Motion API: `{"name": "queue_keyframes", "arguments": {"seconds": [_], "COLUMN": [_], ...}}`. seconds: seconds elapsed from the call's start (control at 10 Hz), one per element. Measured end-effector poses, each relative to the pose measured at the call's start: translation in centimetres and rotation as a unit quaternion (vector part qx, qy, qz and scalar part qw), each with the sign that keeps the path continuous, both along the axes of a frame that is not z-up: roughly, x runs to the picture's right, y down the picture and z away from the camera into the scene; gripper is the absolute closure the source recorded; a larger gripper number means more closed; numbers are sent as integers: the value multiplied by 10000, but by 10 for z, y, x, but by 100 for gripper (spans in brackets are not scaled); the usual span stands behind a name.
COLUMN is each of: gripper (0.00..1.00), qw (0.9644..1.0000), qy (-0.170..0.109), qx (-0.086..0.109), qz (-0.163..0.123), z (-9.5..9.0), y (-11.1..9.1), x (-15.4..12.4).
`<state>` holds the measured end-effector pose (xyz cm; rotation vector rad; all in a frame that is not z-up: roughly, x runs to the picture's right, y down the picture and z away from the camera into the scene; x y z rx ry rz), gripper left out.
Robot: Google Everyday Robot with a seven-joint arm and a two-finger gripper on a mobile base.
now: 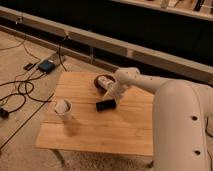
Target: Push the eraser across the table
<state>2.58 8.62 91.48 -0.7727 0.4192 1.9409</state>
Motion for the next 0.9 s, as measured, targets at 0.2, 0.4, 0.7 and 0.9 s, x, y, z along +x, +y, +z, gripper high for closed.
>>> {"name": "queue_keyframes", "arguments": {"seconds": [0.2,0.4,0.7,0.9], "gripper": [35,35,35,35], "qw": [9999,9998,9995,9993], "qy": [-117,-155,-241,-248], "qx": [41,15,-203,-291], "qz": [-61,-105,-17,36], "z": [-1,-2,-4,-5], "y": [-4,0,13,20], "x": [-13,-16,-21,-17]}}
